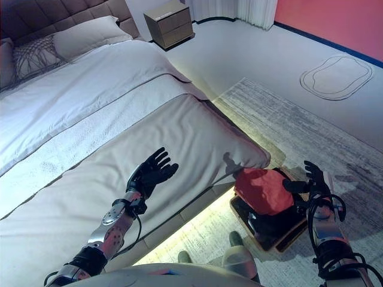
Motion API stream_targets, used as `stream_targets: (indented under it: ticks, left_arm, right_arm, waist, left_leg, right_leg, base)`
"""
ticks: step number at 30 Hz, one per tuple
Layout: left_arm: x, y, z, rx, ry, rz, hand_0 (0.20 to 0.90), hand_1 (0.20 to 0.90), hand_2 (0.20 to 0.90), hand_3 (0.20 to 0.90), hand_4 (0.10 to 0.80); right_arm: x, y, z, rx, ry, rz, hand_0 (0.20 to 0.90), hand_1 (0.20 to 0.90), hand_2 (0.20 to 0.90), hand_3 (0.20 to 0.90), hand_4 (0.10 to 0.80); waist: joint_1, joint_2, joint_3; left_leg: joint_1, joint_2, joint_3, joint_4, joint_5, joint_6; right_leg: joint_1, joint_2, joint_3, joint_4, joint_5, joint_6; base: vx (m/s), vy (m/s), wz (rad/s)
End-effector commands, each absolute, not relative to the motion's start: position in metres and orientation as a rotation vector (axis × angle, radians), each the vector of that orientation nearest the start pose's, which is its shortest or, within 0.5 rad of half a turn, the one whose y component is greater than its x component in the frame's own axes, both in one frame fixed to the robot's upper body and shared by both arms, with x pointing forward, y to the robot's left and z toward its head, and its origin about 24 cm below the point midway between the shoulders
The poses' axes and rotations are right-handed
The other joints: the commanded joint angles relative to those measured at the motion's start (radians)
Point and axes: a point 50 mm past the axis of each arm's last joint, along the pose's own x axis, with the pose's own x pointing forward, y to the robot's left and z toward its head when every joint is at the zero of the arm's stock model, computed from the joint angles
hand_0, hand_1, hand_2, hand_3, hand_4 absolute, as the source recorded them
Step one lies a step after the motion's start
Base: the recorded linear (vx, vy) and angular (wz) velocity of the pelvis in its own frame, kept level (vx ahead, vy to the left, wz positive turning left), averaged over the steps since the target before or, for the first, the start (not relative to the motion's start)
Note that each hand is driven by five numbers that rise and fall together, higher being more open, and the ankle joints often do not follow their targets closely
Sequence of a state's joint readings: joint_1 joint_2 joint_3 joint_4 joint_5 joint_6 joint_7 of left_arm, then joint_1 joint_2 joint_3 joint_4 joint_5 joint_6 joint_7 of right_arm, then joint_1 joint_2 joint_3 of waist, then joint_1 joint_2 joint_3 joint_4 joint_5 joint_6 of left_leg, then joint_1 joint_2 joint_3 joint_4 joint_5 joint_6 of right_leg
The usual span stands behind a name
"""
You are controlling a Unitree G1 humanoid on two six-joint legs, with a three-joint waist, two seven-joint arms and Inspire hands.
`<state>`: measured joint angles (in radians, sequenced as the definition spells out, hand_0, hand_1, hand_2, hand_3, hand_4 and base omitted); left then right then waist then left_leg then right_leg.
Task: Pick up the clothes from the bed and place them into the basket
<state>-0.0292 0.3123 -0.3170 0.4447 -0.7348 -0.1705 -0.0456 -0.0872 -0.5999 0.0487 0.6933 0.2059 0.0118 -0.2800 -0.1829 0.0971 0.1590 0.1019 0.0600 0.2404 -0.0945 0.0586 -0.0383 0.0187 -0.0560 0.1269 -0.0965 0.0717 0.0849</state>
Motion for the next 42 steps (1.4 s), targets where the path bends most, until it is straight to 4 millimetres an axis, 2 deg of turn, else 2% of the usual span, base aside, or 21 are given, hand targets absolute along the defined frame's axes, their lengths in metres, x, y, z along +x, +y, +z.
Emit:
stream_targets:
  ticks: [1,6,10,12,14,15,16,18,21,25,30,33,36,42]
  left_arm:
    - [0.262,0.179,0.000,-0.310,0.115,-0.113,0.900,0.900,0.900,0.900,0.800]
    - [0.263,0.178,0.001,-0.308,0.111,-0.116,0.900,0.900,0.900,0.900,0.800]
    - [0.261,0.180,-0.002,-0.315,0.118,-0.101,0.900,0.900,0.900,0.900,0.800]
    - [0.259,0.181,-0.004,-0.320,0.120,-0.085,0.900,0.900,0.900,0.900,0.800]
    - [0.257,0.181,-0.007,-0.308,0.118,-0.066,0.900,0.900,0.900,0.900,0.800]
    - [0.256,0.182,-0.008,-0.301,0.118,-0.063,0.900,0.900,0.900,0.900,0.800]
    - [0.255,0.183,-0.010,-0.267,0.119,-0.053,0.900,0.900,0.900,0.900,0.800]
    - [0.253,0.184,-0.012,-0.237,0.125,-0.047,0.900,0.900,0.900,0.900,0.800]
    - [0.252,0.183,-0.017,-0.190,0.145,-0.040,0.900,0.900,0.900,0.900,0.800]
    - [0.247,0.179,-0.026,-0.142,0.190,-0.024,0.900,0.900,0.900,0.900,0.800]
    - [0.240,0.184,-0.033,-0.080,0.225,-0.013,0.900,0.900,0.900,0.900,0.800]
    - [0.238,0.186,-0.034,-0.078,0.236,-0.008,0.900,0.900,0.900,0.900,0.800]
    - [0.234,0.189,-0.036,-0.084,0.244,-0.001,0.900,0.900,0.900,0.900,0.800]
    - [0.224,0.192,-0.041,-0.088,0.264,-0.010,0.900,0.900,0.900,0.900,0.800]
  right_arm:
    - [0.247,-0.350,0.018,-0.504,0.339,-0.565,0.900,0.900,0.900,0.900,0.800]
    - [0.243,-0.359,0.016,-0.495,0.366,-0.615,0.900,0.900,0.900,0.900,0.800]
    - [0.255,-0.349,0.041,-0.574,0.207,-0.598,0.900,0.900,0.900,0.900,0.800]
    - [0.264,-0.335,0.059,-0.614,0.091,-0.554,0.900,0.900,0.900,0.900,0.800]
    - [0.273,-0.310,0.082,-0.677,-0.053,-0.466,0.900,0.900,0.900,0.900,0.800]
    - [0.274,-0.305,0.085,-0.678,-0.074,-0.447,0.900,0.900,0.900,0.900,0.800]
    - [0.276,-0.289,0.094,-0.711,-0.150,-0.364,0.900,0.900,0.900,0.900,0.800]
    - [0.275,-0.274,0.100,-0.740,-0.200,-0.293,0.900,0.900,0.900,0.900,0.800]
    - [0.275,-0.250,0.108,-0.787,-0.271,-0.151,0.900,0.900,0.900,0.900,0.800]
    - [0.278,-0.227,0.103,-0.818,-0.296,-0.043,0.900,0.900,0.900,0.900,0.800]
    - [0.273,-0.208,0.082,-0.851,-0.262,0.055,0.900,0.900,0.900,0.900,0.800]
    - [0.272,-0.200,0.073,-0.851,-0.238,0.091,0.900,0.900,0.900,0.900,0.800]
    - [0.268,-0.194,0.056,-0.794,-0.171,0.097,0.900,0.900,0.900,0.900,0.800]
    - [0.254,-0.185,0.028,-0.704,-0.069,0.104,0.900,0.900,0.900,0.900,0.800]
  waist:
    - [0.020,-0.045,0.003]
    - [0.019,-0.037,0.005]
    - [0.014,-0.033,0.002]
    - [0.010,-0.034,0.000]
    - [0.007,-0.039,-0.004]
    - [0.007,-0.041,-0.005]
    - [0.008,-0.048,-0.010]
    - [0.013,-0.057,-0.018]
    - [0.041,-0.072,-0.032]
    - [0.075,-0.085,-0.044]
    - [0.121,-0.100,-0.055]
    - [0.142,-0.104,-0.056]
    - [0.166,-0.112,-0.054]
    - [0.182,-0.119,-0.047]
  left_leg:
    - [0.040,-0.021,-0.058,0.007,-0.095,0.015]
    - [0.049,-0.019,-0.057,0.007,-0.095,0.013]
    - [0.060,-0.019,-0.068,0.007,-0.098,0.014]
    - [0.061,-0.018,-0.072,0.007,-0.098,0.015]
    - [0.060,-0.018,-0.079,0.007,-0.097,0.017]
    - [0.060,-0.018,-0.081,0.007,-0.096,0.017]
    - [0.057,-0.018,-0.086,0.007,-0.094,0.017]
    - [0.054,-0.019,-0.096,0.007,-0.091,0.017]
    - [0.042,-0.025,-0.127,0.007,-0.086,0.015]
    - [0.032,-0.028,-0.158,0.007,-0.082,0.013]
    - [0.019,-0.030,-0.192,0.007,-0.073,0.015]
    - [0.012,-0.033,-0.208,0.007,-0.067,0.016]
    - [0.008,-0.036,-0.232,0.007,-0.059,0.019]
    - [0.009,-0.037,-0.253,0.007,-0.050,0.023]
  right_leg:
    - [-0.007,0.021,-0.027,0.021,0.032,-0.006]
    - [0.001,0.021,-0.025,0.023,0.030,-0.008]
    - [0.014,0.022,-0.022,0.024,0.028,-0.010]
    - [0.015,0.023,-0.019,0.025,0.026,-0.010]
    - [0.017,0.025,-0.018,0.027,0.022,-0.011]
    - [0.017,0.025,-0.019,0.028,0.022,-0.011]
    - [0.017,0.026,-0.020,0.029,0.019,-0.011]
    - [0.021,0.025,-0.025,0.028,0.017,-0.011]
    - [0.027,0.022,-0.051,0.023,0.009,-0.013]
    - [0.037,0.015,-0.089,0.018,0.002,-0.017]
    - [0.055,0.005,-0.145,0.013,-0.011,-0.020]
    - [0.064,0.002,-0.167,0.011,-0.015,-0.021]
    - [0.075,-0.001,-0.197,0.015,-0.021,-0.022]
    - [0.092,-0.006,-0.221,0.018,-0.025,-0.022]
  base:
    - [0.000,0.000,0.00]
    - [0.000,0.000,0.00]
    - [0.043,0.029,0.00]
    - [0.017,0.016,0.00]
    - [0.000,0.000,0.00]
    - [0.000,0.000,0.00]
    - [0.000,0.000,0.00]
    - [0.009,-0.007,0.03]
    - [0.011,-0.009,0.19]
    - [0.023,-0.003,0.28]
    - [0.036,-0.003,0.35]
    - [0.039,-0.002,0.33]
    - [0.043,-0.002,0.28]
    - [0.037,0.001,0.15]
